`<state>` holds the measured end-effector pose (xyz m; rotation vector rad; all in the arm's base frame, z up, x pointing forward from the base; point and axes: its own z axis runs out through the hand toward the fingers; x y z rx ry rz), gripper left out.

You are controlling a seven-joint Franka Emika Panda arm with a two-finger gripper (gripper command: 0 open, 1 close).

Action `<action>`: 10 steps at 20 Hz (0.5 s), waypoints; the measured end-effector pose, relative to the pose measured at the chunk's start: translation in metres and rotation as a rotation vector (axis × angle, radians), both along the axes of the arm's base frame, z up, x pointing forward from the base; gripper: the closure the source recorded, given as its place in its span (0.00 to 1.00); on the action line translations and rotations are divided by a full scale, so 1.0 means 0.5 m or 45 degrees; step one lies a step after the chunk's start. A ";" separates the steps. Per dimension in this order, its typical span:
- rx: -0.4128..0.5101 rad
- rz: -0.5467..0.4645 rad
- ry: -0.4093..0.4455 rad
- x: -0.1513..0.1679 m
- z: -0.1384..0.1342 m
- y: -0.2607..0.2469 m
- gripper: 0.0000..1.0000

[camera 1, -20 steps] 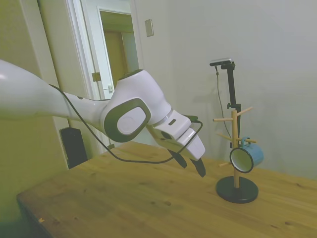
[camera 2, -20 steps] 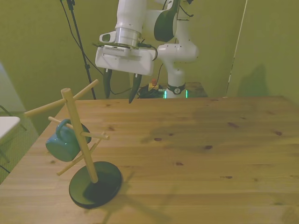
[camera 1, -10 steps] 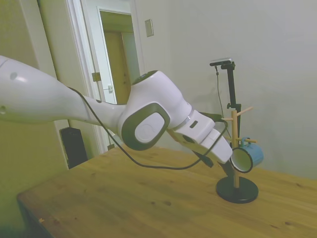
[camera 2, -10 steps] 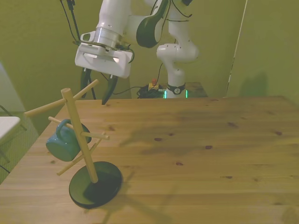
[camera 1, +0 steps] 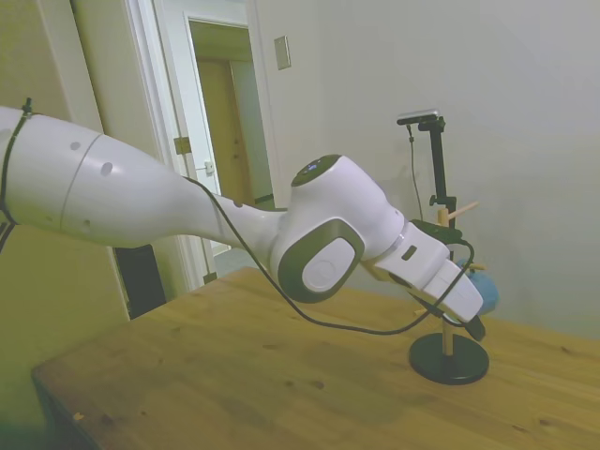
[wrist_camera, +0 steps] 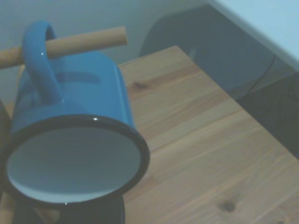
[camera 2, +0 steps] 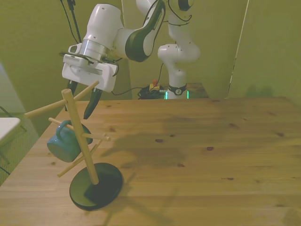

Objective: Unload the mug

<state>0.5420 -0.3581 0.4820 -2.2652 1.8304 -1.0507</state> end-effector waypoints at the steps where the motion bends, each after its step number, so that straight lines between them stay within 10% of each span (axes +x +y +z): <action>1: 0.000 -0.002 -0.009 0.005 -0.004 -0.003 0.00; 10: -0.003 0.036 -0.025 0.059 -0.030 -0.018 0.00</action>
